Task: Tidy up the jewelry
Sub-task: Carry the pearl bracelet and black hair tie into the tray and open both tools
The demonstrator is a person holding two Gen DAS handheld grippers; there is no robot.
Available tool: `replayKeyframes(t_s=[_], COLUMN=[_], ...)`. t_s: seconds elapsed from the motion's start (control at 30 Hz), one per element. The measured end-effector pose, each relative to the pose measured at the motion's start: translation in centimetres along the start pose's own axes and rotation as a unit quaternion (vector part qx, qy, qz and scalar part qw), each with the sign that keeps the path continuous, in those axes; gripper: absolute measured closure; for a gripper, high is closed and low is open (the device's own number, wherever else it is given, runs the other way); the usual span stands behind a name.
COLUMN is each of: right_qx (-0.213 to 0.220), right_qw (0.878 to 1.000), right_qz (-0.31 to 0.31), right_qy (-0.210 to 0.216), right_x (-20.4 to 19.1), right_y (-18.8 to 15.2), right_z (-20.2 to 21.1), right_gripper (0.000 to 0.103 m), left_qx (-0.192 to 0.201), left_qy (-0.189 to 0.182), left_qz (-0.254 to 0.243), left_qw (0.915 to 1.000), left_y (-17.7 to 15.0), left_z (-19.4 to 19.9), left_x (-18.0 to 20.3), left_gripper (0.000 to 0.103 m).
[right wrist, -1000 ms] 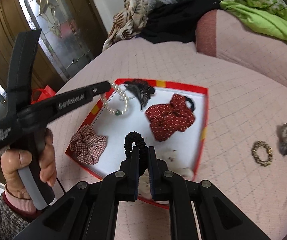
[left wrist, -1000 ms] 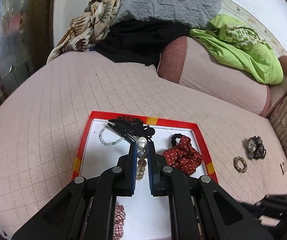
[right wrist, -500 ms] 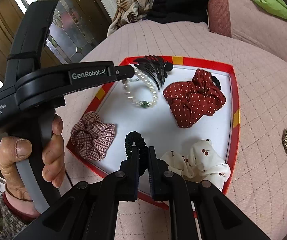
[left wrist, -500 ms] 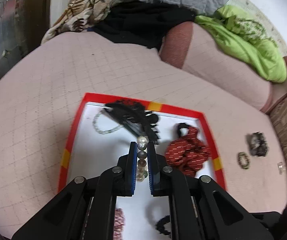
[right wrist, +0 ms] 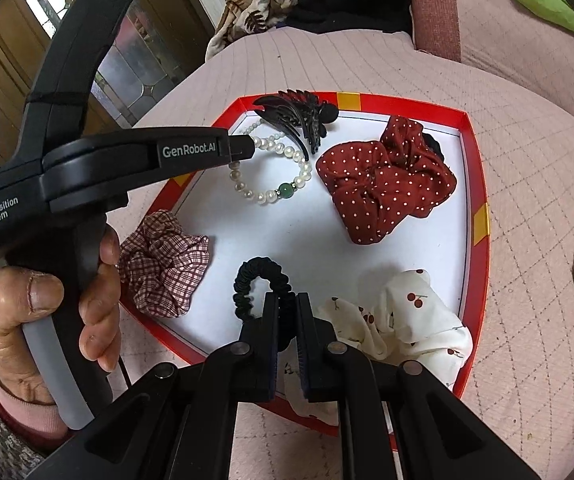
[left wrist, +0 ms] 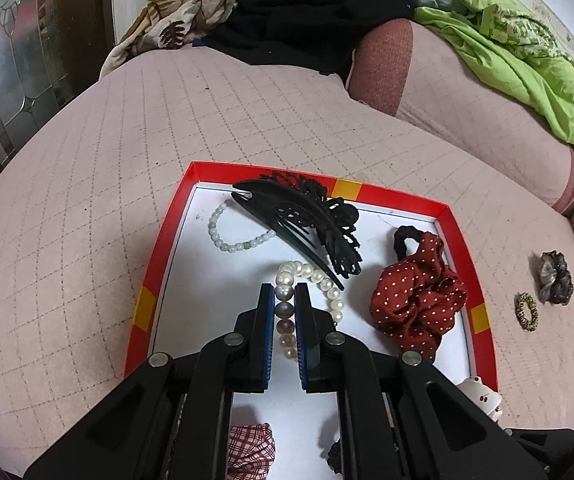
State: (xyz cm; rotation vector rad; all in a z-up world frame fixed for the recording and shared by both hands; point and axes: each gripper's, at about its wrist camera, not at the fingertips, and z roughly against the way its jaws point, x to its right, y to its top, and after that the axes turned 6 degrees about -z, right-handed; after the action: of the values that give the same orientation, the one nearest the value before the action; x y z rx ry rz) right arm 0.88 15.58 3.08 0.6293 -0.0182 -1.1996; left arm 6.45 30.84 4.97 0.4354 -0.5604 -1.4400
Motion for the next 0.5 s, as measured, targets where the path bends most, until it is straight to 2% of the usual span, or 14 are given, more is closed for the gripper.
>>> replayKeyframes(t_s=[0.43, 0.5], right_qx=[0.004, 0.006], right_qw=[1.0, 1.0], right_qz=[0.003, 0.004], right_qy=[-0.003, -0.001], right_x=[0.5, 0.6], right_y=[-0.1, -0.1], right_z=[-0.5, -0.4], right_gripper=[0.092, 0.092], left_qx=[0.025, 0.032], left_qy=[0.01, 0.012], left_qz=[-0.013, -0.015], left_qw=[0.9995, 0.9993], left_y=[0.0, 0.0], left_z=[1.2, 1.6], left_x=[0.9, 1.0], left_gripper=[0.093, 0.088])
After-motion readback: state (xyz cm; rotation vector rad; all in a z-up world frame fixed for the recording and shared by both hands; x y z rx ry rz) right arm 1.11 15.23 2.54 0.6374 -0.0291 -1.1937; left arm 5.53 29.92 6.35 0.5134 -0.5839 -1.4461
